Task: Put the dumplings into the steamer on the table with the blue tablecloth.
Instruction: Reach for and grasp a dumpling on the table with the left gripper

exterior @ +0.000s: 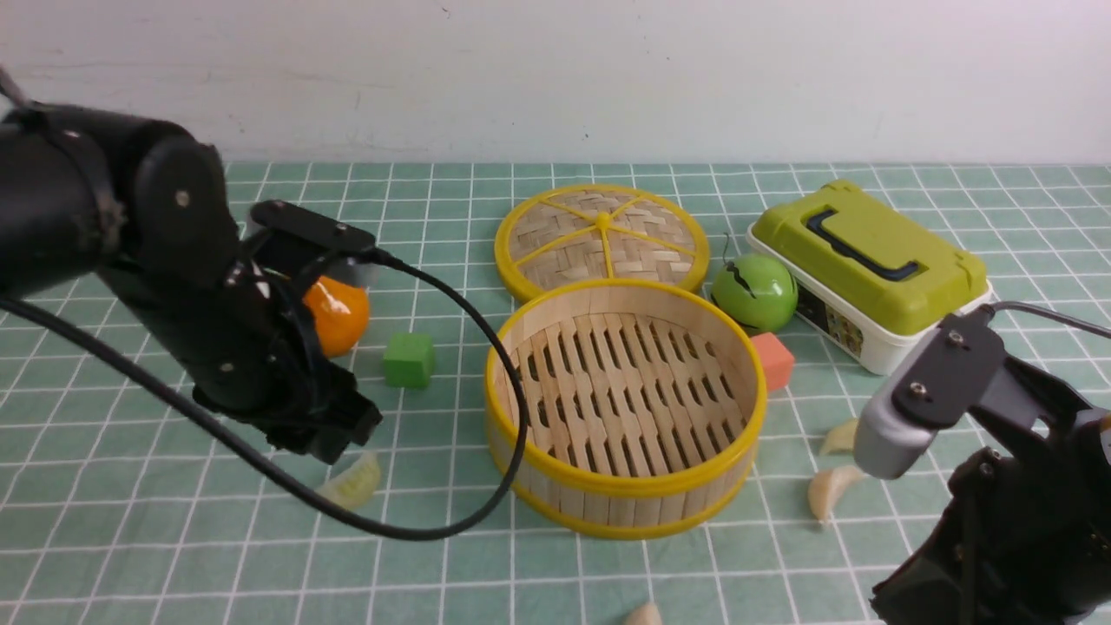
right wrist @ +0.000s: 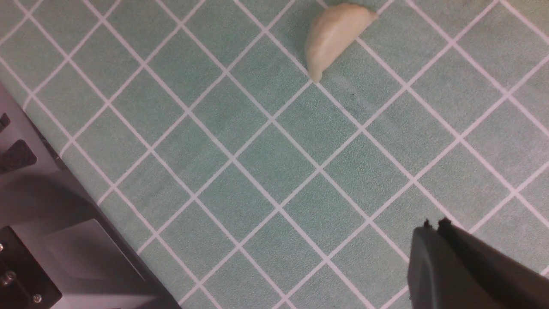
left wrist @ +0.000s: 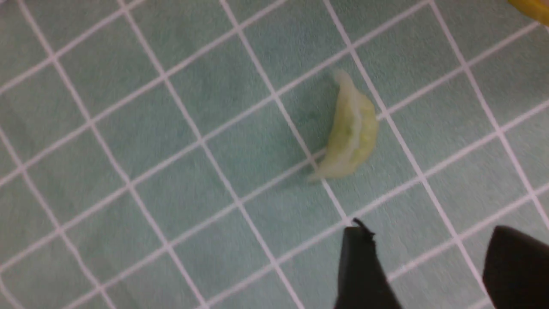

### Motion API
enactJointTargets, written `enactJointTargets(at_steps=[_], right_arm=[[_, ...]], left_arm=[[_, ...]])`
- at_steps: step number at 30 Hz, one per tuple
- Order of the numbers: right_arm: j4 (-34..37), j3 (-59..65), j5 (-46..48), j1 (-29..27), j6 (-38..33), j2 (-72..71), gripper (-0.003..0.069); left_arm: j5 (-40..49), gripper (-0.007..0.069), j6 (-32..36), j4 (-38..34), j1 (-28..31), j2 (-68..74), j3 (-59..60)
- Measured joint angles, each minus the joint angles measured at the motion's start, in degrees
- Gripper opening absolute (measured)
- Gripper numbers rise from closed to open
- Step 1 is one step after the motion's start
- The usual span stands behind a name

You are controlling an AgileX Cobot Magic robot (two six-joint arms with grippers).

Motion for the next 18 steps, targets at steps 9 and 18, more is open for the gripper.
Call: enactJointTargets(at_steps=[9,18], right_arm=[[-1.5,0.0,-0.4,0.0,0.0,0.0,0.0009],[-1.8,0.0,-2.0,0.0,0.0,0.0,0.0013]], left_arm=[[-10.4,0.0566,3.7,0.5,0.0,11.0,-0.1],[-10.2,0.0273,0.1,0.5,0.0,14.4,-0.6]])
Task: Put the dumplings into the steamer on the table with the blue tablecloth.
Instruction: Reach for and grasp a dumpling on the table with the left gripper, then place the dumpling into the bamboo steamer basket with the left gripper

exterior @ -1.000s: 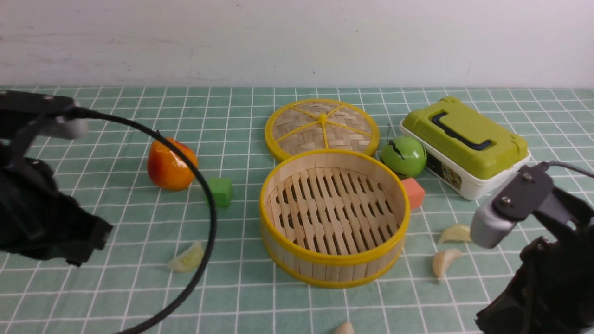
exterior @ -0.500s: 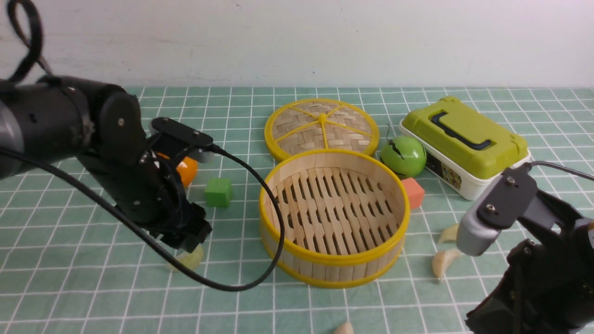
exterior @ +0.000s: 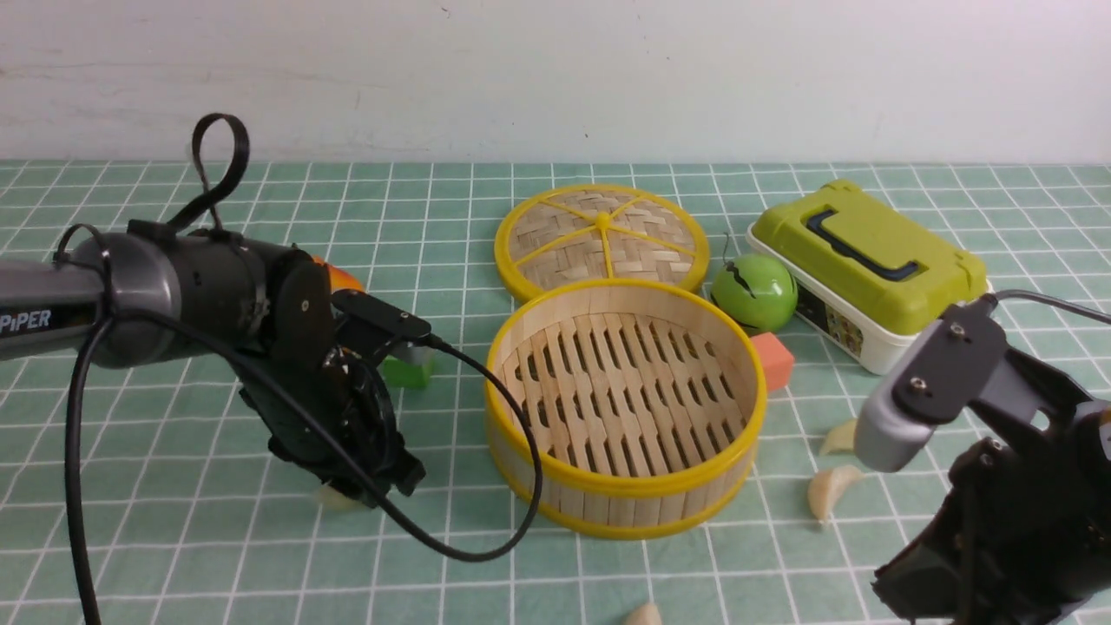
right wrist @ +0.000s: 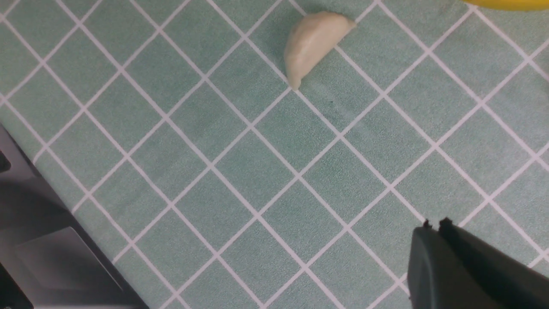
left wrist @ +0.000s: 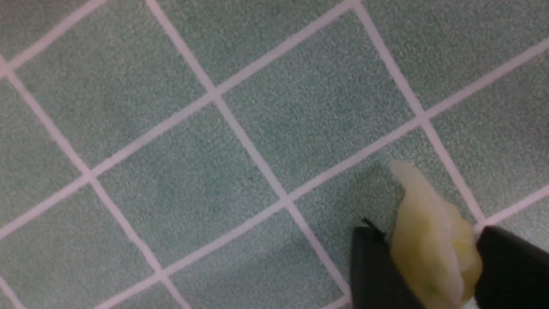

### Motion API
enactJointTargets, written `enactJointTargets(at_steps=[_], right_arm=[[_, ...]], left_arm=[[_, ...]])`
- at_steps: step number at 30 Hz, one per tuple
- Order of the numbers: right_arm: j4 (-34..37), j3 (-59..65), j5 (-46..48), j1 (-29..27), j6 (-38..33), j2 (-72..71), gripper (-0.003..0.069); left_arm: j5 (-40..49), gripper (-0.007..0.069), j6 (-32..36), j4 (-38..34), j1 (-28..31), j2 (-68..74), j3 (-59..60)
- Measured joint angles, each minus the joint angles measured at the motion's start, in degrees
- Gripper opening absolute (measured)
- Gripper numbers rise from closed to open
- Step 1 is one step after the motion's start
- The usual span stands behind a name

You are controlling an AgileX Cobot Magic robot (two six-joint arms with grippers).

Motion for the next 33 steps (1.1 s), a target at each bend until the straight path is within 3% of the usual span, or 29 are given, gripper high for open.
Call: enactJointTargets(at_steps=[2,7,13,18,24,30,32,33], right_arm=[[0.0,0.0,-0.4,0.0,0.0,0.0,0.0015],[0.0,0.0,-0.6,0.0,0.0,0.0,0.0021],[-0.1,-0.1,3.7,0.0,2.8,-0.8,0.0022],[-1.4,-0.9,9.4,0.0,7.5,-5.4,0.0025],[-4.9,-1.0,12.1,0.0,11.0,-14.7,0.0032],[-7.4,-1.0,13.0,0.0,12.3,-20.8,0.0041],[-8.3,-1.0,13.0,0.0,12.5,-22.2,0.0041],[-8.8,-1.0,13.0,0.0,12.5,-22.7,0.0041]], left_arm=[[2.6,0.0183,-0.8,0.3,-0.4,-0.6,-1.6],[10.4,0.0199,-3.7,0.6,-4.0,-3.3,-11.9],[16.4,0.0199,-15.4,0.0,-13.3,-0.2,-29.7],[20.3,0.0199,-23.7,-0.5,-18.6,10.9,-44.4],[20.9,0.0199,-33.1,0.0,-19.8,25.2,-58.6],[20.8,0.0200,-38.3,1.7,-19.8,31.7,-64.9],[20.7,0.0229,-38.5,1.9,-19.8,32.5,-65.2],[20.7,0.0281,-38.6,1.9,-19.8,33.0,-65.3]])
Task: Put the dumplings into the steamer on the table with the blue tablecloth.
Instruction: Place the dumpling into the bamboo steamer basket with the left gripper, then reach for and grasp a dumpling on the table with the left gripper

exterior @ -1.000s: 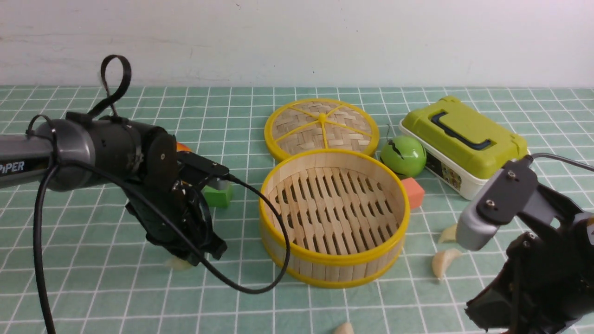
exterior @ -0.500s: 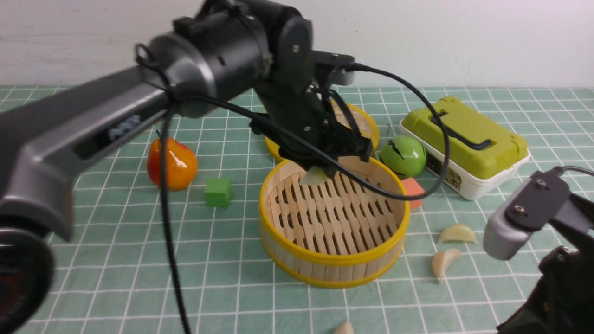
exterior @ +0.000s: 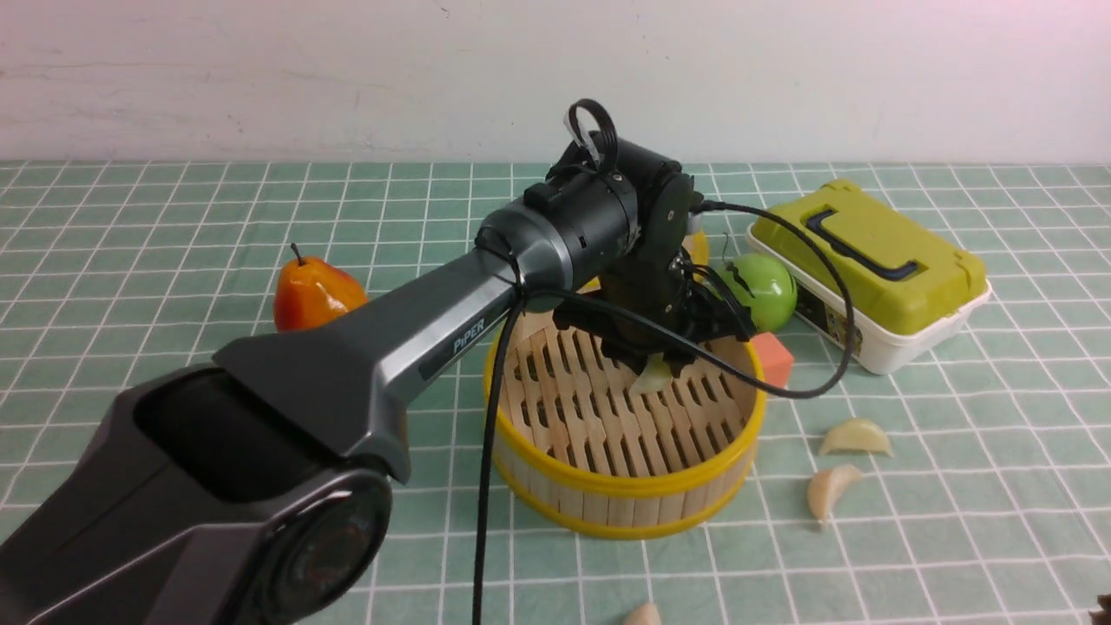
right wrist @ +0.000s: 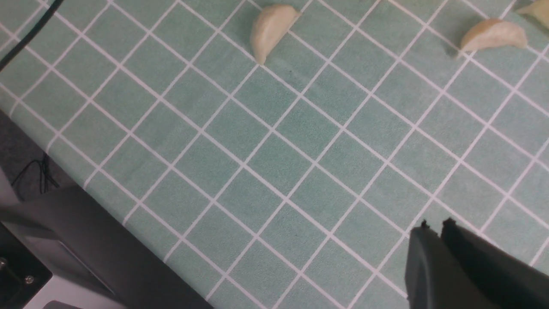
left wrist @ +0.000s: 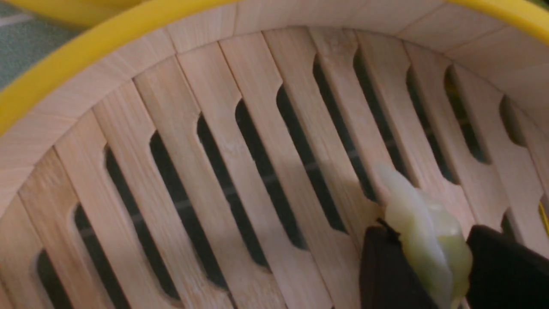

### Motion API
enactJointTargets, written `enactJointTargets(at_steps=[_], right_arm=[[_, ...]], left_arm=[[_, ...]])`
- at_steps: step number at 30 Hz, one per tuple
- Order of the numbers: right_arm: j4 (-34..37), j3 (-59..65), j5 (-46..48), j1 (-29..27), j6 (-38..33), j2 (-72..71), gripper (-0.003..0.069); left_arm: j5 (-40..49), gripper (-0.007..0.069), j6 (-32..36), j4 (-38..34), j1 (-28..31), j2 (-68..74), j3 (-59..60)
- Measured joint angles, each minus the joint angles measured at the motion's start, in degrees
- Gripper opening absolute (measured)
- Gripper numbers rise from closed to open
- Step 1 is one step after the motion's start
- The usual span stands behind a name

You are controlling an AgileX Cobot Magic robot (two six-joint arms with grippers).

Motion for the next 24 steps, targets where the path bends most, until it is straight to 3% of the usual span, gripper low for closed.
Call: enactJointTargets(at_steps=[4,8,16,21,24], right_arm=[[-0.2,0.0,-0.2,0.0,0.2,-0.2,0.0043],[-0.4,0.0,-1.3,0.0,0.2,-0.2,0.0048],[-0.6,0.0,-2.6,0.0,0.2,-0.2,0.0058],[-0.4,0.0,-2.7,0.0,0.2,-0.2,0.0062],[-0.3,0.0,-2.6,0.0,0.2,-0.2,0.0062]], left_arm=[[1.7,0.0433,-0.1,0.1,0.0,-0.1,-0.9],[9.2,0.0552,0.9,0.2,0.0,-1.2,-5.1],[12.1,0.0584,3.2,-5.4,0.1,-14.1,-6.2],[12.1,0.0584,5.0,-6.6,0.0,-25.6,7.1],[12.1,0.0582,5.7,-3.9,-1.8,-32.6,21.4]])
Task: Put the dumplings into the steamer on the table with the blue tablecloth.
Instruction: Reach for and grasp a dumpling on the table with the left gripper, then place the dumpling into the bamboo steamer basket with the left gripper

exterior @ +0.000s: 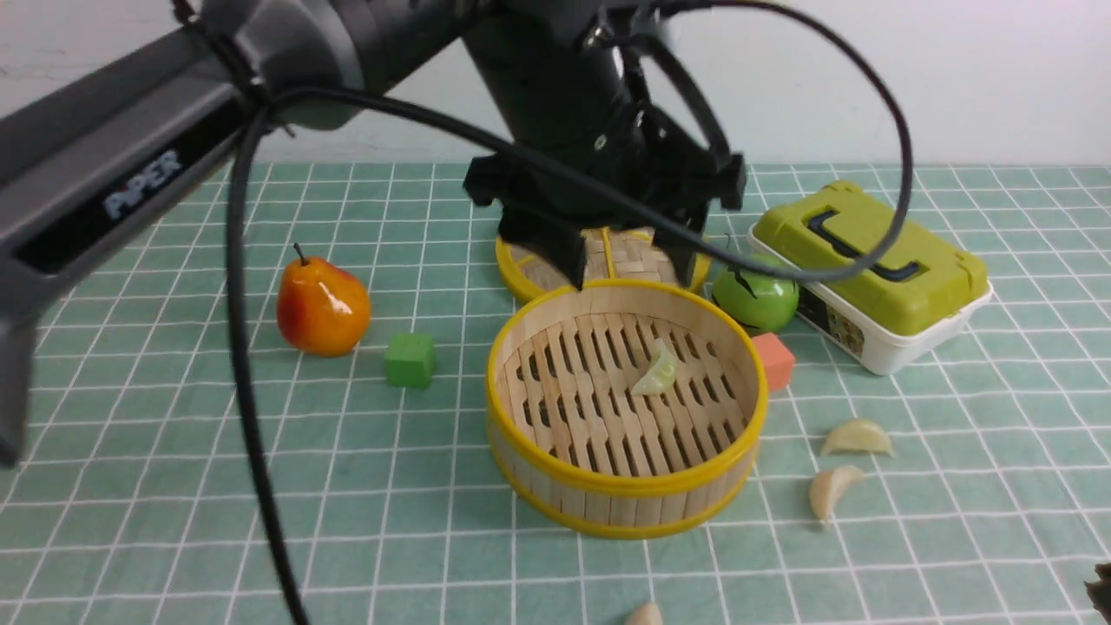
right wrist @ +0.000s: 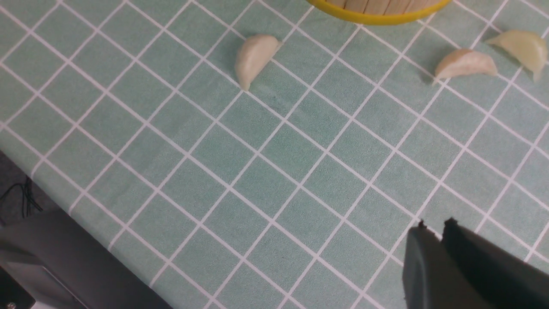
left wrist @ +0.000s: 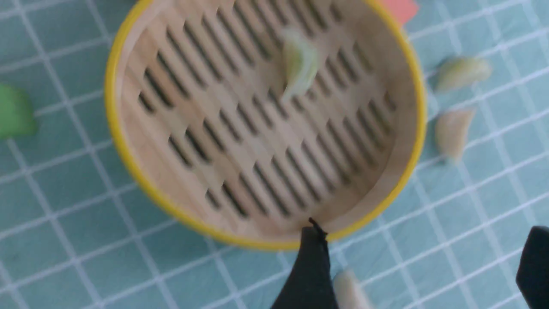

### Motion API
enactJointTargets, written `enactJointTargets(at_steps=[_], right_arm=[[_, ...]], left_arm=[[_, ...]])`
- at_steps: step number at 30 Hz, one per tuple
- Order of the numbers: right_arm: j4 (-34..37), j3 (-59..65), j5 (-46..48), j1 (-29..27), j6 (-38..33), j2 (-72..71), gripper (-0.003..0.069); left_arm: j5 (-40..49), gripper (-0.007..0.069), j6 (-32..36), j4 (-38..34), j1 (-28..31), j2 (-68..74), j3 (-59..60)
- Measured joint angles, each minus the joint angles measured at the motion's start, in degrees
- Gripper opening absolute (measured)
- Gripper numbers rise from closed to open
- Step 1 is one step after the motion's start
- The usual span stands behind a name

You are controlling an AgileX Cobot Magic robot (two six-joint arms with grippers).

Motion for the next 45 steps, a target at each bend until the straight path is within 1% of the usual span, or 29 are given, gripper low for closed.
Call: enactJointTargets(at_steps=[1,2,3,5,8,12,15,19,24,25,26,27,29,31,34,39,41,43,45], right_arm=[[0.2,0.0,0.0,0.0,0.0,0.0,0.0062],[0.2,0.0,0.0,0.0,0.0,0.0,0.0062],[0.4,0.0,0.0,0.0,0.0,0.0,0.0064],[0.6,0.0,0.0,0.0,0.0,0.0,0.0065],[1.0,0.0,0.0,0.0,0.0,0.0,0.0065],[1.8,0.0,0.0,0.0,0.0,0.0,0.0065],[1.9,0.0,0.0,0.0,0.0,0.0,0.0066],[2.1,0.0,0.0,0.0,0.0,0.0,0.0071],[2.1,0.0,0.0,0.0,0.1,0.0,0.0076],[2.1,0.0,0.0,0.0,0.1,0.0,0.0076],[2.1,0.0,0.0,0.0,0.1,0.0,0.0076],[2.1,0.0,0.0,0.0,0.1,0.0,0.0077],[2.1,0.0,0.0,0.0,0.1,0.0,0.0077],[2.1,0.0,0.0,0.0,0.1,0.0,0.0077],[2.1,0.0,0.0,0.0,0.1,0.0,0.0078],[2.1,0.0,0.0,0.0,0.1,0.0,0.0078],[2.1,0.0,0.0,0.0,0.1,0.0,0.0080],[2.0,0.0,0.0,0.0,0.1,0.0,0.0083],[2.0,0.0,0.0,0.0,0.1,0.0,0.0083]], left_arm=[[0.0,0.0577,-0.1,1.4,-1.5,-1.8,4.7],[0.0,0.0577,-0.2,1.6,-1.8,-2.1,5.6],[0.0,0.0566,-1.4,3.6,-4.5,-4.3,12.8],[-0.4,0.0552,-3.6,5.0,-7.9,-5.1,21.3],[-5.4,0.0528,-7.2,5.1,-11.2,-5.0,28.7],[-13.3,0.0496,-12.2,4.9,-13.0,-3.1,33.1],[-18.5,0.0460,-15.0,5.0,-13.1,-0.3,33.5],[-22.0,0.0411,-16.7,5.3,-12.9,2.2,33.5],[-24.1,0.0347,-17.4,5.2,-12.9,4.7,33.5],[-24.7,0.0322,-17.4,5.1,-12.9,5.1,33.5],[-24.7,0.0322,-17.4,5.1,-12.9,5.1,33.5],[-25.1,0.0286,-17.4,4.9,-12.9,5.2,33.5],[-25.2,0.0243,-17.4,4.4,-12.9,5.2,33.5],[-24.7,0.0241,-17.4,4.2,-12.9,5.1,33.4],[-21.3,0.0240,-16.9,4.1,-12.9,4.8,32.4],[-14.2,0.0240,-10.5,4.2,-12.0,1.4,25.9],[-12.4,0.0240,-8.6,4.2,-10.8,0.8,22.8],[-9.8,0.0240,-6.0,4.2,-7.4,1.0,16.4],[-9.0,0.0240,-4.8,4.4,-4.3,2.2,11.8]])
